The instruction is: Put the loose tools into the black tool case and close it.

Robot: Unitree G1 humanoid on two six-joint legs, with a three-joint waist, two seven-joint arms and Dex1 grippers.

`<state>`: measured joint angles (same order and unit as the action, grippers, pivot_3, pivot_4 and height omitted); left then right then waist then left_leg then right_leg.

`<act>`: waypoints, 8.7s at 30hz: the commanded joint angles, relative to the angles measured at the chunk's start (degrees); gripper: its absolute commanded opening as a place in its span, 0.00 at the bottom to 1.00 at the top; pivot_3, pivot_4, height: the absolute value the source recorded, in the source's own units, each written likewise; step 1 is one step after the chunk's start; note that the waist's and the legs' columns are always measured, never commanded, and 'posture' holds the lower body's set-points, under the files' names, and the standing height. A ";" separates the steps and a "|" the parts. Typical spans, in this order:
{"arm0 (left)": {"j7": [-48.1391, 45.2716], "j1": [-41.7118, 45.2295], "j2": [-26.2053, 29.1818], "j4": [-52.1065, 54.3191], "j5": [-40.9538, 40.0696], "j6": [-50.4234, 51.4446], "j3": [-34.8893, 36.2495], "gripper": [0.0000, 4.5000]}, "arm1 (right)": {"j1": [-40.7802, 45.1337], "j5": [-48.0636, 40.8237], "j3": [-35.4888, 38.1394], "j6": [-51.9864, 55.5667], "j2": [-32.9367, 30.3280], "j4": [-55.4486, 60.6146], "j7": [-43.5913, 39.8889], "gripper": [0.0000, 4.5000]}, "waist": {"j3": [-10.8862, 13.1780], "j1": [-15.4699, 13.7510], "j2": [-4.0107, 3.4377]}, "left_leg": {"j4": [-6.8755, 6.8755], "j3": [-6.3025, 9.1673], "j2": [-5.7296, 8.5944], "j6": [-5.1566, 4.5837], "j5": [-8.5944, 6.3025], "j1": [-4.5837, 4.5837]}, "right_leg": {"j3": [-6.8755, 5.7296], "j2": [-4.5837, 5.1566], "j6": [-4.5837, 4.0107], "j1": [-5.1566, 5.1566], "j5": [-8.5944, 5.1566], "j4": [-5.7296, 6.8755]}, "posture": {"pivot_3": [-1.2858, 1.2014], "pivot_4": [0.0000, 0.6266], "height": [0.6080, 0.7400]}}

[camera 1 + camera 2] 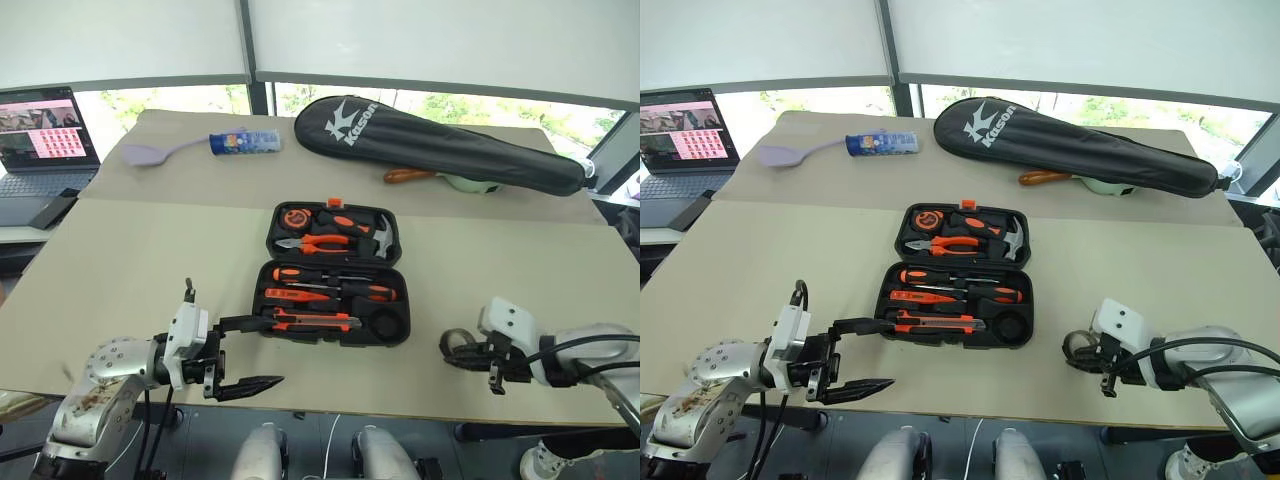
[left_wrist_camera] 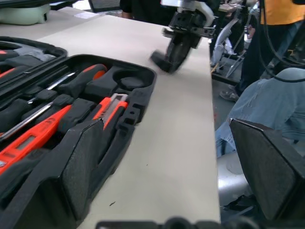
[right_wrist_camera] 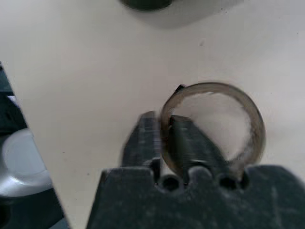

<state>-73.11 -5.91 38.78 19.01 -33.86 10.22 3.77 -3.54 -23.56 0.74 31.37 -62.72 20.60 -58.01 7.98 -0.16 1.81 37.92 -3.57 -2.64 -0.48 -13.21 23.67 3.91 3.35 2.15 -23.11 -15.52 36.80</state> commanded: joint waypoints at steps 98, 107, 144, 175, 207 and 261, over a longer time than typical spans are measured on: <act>24.70 25.98 3.94 -13.50 -1.52 43.92 8.72 0.80 | 28.16 -1.67 4.26 13.05 18.50 -16.82 3.13 0.78 | 0.19 0.96 0.13 | 0.33 0.11 -0.05 0.07 0.07 0.07 | -0.11 -0.02 -0.04 -0.13 0.31 0.44 | 0.52 0.24 1.00; 37.48 43.80 -2.33 -22.74 2.25 59.60 2.24 1.00 | 48.49 -3.39 -1.00 42.64 23.49 -25.15 11.43 0.99 | 0.22 0.96 0.17 | 0.36 0.16 0.09 0.06 0.07 0.21 | -0.13 -0.07 -0.03 -0.18 0.31 0.35 | 0.52 0.24 1.00; 40.30 38.40 -9.83 -20.29 2.90 48.33 6.70 0.01 | 52.88 -3.43 2.43 42.79 34.70 -33.40 21.65 0.00 | 0.14 1.25 0.29 | 0.82 0.08 0.11 0.14 0.23 0.06 | -0.20 -0.05 -0.08 0.00 0.45 0.83 | 0.52 0.24 1.00; 23.60 2.21 -3.13 -31.88 16.59 -30.17 12.19 0.59 | 19.69 34.51 -6.67 -77.36 20.09 -44.07 28.29 0.61 | 0.37 1.22 0.29 | 0.45 -0.41 -0.17 0.07 0.23 -0.14 | 0.01 0.05 -0.04 0.04 0.58 0.34 | 0.52 0.24 1.00; 8.77 28.78 -1.68 -39.19 21.57 -5.11 -6.16 0.00 | 10.92 23.05 -14.16 -31.96 21.73 -13.85 11.37 0.00 | 0.34 1.18 0.74 | 0.46 -0.33 -0.20 0.12 0.21 -0.49 | -0.09 -0.24 -0.12 0.48 0.53 0.31 | 0.52 0.24 1.00; 16.42 32.16 -11.47 -22.66 20.89 17.74 -19.48 0.00 | 12.69 13.96 -9.20 -25.97 30.64 -9.88 7.77 0.00 | 0.14 0.89 0.14 | 0.46 -0.23 -0.06 0.11 0.21 -0.49 | -0.09 -0.21 -0.08 0.53 0.51 0.30 | 0.52 0.24 1.00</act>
<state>-56.76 29.12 26.98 -0.90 -14.87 25.00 -12.39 8.14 -8.11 -10.07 5.94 -32.66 8.91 -50.93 8.11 0.73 1.95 38.37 -3.81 -2.71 -0.36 -13.00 23.10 3.82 3.14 2.07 -22.49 -15.02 37.09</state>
